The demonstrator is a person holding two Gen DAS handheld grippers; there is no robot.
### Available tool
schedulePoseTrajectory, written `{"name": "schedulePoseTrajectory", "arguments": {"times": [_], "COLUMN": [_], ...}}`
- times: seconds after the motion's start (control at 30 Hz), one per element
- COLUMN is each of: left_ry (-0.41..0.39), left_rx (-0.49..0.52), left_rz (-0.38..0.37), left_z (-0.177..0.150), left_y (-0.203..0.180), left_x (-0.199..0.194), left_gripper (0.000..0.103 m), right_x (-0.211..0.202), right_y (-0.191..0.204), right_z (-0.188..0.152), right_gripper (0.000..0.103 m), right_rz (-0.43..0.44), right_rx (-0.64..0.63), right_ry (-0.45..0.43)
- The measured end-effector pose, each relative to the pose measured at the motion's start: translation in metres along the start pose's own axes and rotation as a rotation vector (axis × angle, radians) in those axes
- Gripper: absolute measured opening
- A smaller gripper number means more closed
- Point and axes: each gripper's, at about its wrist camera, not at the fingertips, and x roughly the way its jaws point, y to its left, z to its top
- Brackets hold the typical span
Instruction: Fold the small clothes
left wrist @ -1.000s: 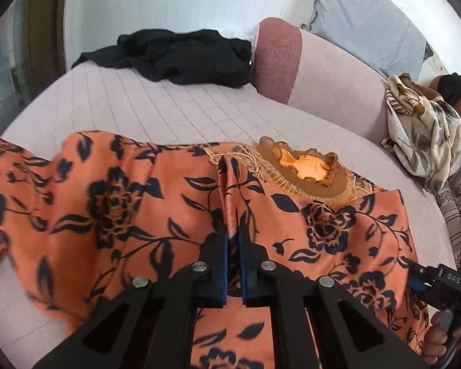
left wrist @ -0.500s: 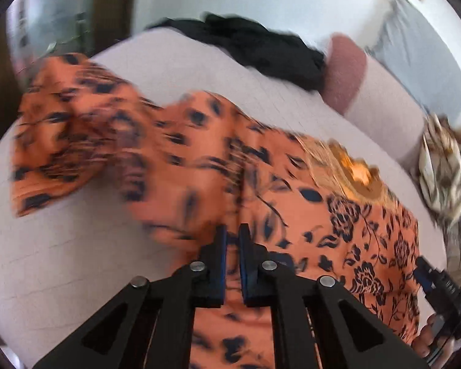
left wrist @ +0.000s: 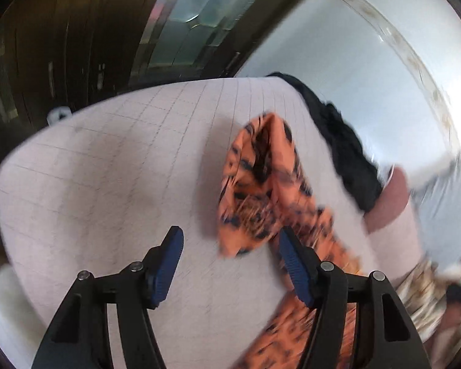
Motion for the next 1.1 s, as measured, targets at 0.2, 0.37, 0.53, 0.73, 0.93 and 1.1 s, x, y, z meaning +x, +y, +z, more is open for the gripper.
{"name": "schedulePoseTrajectory", "arguments": {"times": [0.2,0.37,0.53,0.73,0.93,1.1], "left_ry": [0.116,0.161,0.113,0.001,-0.002,0.172], "left_rx": [-0.019,0.005,-0.131,0.113,0.495,0.893], "left_rz": [-0.074,0.050,0.056,0.125,0.045,-0.048], "left_z": [0.026,0.038,0.056,0.055,-0.020,-0.146], "left_y": [-0.051,-0.080,-0.062,-0.117,-0.238,-0.342], "left_x": [0.042,0.097,0.134,0.118,0.072,0.048], "left_gripper": [0.079,0.086,0.071,0.009,0.008,0.039], "right_x": [0.007,0.009,0.009,0.009,0.005,-0.005], "right_y": [0.010,0.014,0.010,0.007,-0.008,-0.024], "right_z": [-0.001,0.001,0.003,0.006,0.011,0.013], "right_gripper": [0.060,0.064,0.064,0.064,0.062,0.062], "right_rz": [-0.041,-0.050,-0.021,-0.004,0.068,0.107], "right_rx": [-0.047,-0.055,-0.038,0.002,0.107,0.188], "right_ry": [-0.009,-0.002,0.008,0.022,0.051,0.043]}}
